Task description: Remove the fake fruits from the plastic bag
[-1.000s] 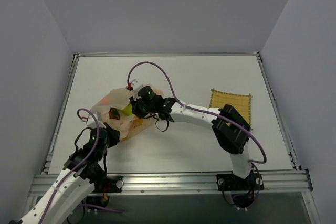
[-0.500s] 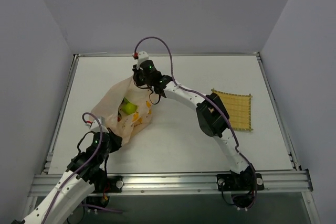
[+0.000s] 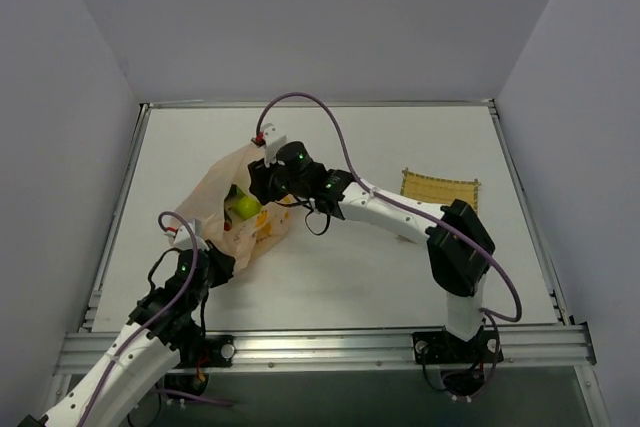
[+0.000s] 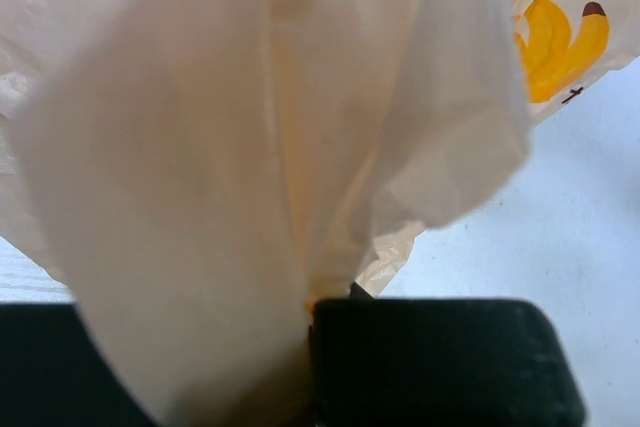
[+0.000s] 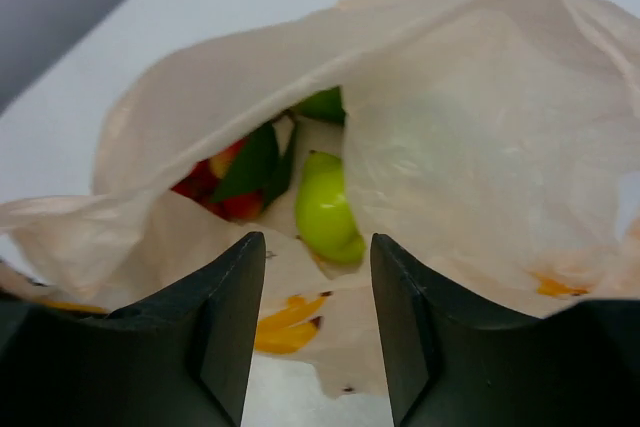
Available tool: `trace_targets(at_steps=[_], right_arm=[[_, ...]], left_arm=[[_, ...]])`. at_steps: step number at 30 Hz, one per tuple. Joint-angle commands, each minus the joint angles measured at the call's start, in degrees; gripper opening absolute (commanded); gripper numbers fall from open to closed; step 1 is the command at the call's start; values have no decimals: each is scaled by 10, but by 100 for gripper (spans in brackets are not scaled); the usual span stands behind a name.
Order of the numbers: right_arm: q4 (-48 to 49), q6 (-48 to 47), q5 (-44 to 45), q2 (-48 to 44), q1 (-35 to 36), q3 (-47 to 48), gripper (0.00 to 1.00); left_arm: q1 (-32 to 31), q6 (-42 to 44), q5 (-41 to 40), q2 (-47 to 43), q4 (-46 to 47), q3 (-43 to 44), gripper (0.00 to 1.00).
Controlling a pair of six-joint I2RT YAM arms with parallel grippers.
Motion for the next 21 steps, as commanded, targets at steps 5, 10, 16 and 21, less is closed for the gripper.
trace_targets(at_steps=[5,10,16,21], right_arm=[[30,-11,-2,11,43,-7,15],[54,-21,-10,75,42,45,9],[43,-80,-78,127,35,113,21],[5,-122,-111,165,25,158,39]], left_arm=[[-2,7,-13,-6,15,28,2],[-2,8,-18,-27,-4,31,2],[-2,8,-18,-36,-17,27,2],[-2,9,-17,-38,-17,26,2]])
